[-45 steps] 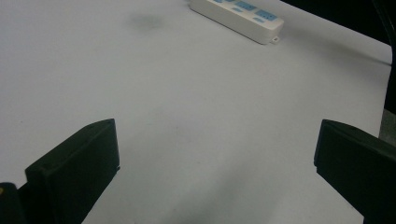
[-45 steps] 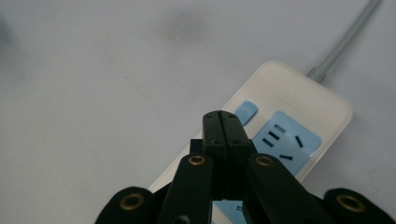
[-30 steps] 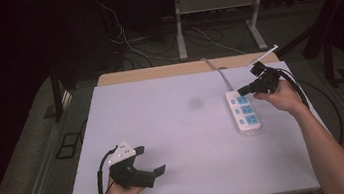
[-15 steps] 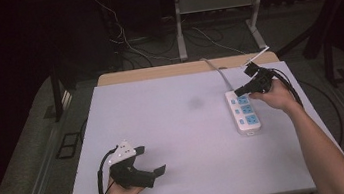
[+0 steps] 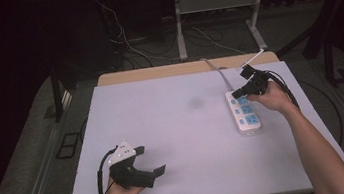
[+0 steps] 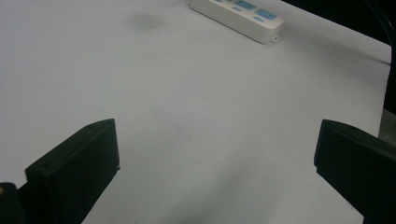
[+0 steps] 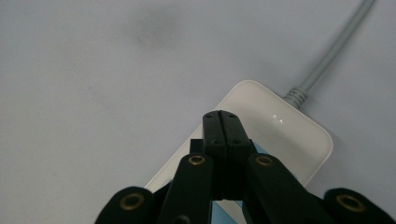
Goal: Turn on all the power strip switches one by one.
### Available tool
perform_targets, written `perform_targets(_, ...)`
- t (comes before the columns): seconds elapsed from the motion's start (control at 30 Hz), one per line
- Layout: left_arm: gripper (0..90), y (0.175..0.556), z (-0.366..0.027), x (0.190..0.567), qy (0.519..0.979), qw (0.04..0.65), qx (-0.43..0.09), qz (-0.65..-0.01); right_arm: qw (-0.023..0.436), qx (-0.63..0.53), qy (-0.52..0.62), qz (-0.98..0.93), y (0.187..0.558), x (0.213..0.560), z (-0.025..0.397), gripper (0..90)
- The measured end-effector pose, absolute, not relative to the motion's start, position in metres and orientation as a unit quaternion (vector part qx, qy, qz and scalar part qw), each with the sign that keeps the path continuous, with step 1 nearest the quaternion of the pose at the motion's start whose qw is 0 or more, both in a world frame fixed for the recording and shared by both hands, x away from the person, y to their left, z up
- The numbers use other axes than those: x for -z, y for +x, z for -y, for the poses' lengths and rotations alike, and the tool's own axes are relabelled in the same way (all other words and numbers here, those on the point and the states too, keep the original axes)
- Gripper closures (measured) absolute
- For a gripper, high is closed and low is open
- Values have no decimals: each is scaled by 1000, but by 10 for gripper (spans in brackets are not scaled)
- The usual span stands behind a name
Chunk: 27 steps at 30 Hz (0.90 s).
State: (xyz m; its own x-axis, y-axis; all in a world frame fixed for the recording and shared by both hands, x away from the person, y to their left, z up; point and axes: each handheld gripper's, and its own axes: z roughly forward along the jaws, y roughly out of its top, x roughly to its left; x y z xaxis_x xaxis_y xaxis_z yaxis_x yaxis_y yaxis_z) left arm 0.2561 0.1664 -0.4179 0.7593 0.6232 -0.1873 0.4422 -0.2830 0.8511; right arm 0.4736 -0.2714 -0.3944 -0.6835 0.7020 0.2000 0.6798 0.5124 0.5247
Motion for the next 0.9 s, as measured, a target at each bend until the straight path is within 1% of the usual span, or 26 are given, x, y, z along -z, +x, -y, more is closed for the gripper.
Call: perform_targets(0.9, 0, 256, -166, 418, 796, 497, -88, -333, 14, -278, 399, -873, 477, 407, 262, 900)
